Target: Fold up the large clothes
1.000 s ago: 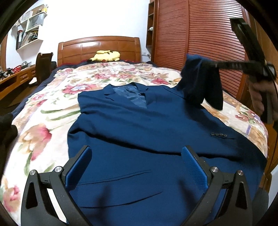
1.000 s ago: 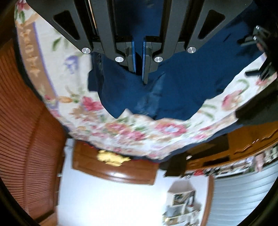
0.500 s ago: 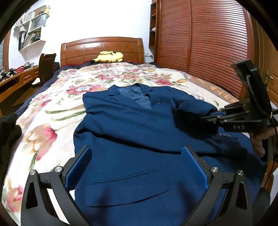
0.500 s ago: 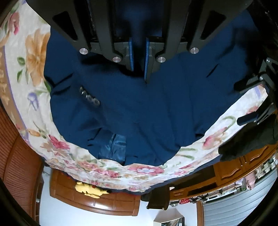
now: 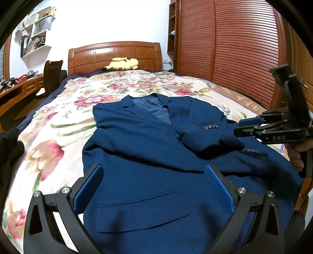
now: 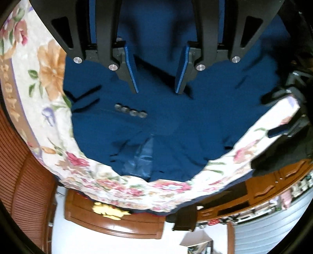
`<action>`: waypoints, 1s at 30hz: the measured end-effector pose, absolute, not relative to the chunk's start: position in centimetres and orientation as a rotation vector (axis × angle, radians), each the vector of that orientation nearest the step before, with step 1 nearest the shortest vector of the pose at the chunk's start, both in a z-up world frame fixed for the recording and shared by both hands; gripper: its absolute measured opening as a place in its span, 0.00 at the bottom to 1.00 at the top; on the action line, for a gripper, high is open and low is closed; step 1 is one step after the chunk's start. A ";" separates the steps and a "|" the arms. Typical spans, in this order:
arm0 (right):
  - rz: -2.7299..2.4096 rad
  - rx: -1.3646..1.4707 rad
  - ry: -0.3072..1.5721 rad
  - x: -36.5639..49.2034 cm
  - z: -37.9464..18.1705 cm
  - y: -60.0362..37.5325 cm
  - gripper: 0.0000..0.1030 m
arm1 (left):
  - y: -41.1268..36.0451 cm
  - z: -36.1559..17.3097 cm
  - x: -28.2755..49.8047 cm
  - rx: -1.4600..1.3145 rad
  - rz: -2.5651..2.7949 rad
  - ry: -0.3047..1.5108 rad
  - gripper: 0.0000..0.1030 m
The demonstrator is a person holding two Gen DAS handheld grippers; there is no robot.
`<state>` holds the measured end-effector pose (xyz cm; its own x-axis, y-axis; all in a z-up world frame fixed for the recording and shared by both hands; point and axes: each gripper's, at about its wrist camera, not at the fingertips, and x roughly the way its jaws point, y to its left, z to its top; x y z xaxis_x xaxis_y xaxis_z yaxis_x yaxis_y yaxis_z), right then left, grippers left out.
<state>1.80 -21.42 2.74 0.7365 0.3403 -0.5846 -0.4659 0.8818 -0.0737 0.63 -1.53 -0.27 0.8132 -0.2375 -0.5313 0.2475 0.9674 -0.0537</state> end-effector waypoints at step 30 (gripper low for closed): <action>0.382 -0.164 0.678 7.4 -0.8 -20.5 0.07 | -1.4 -0.4 0.5 0.011 -0.268 0.562 1.00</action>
<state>7.44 -20.51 -0.81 0.7127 0.2900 -0.6387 -0.3956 0.9181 -0.0246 0.52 -1.39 -0.37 0.8123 -0.2485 -0.5276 0.2544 0.9651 -0.0627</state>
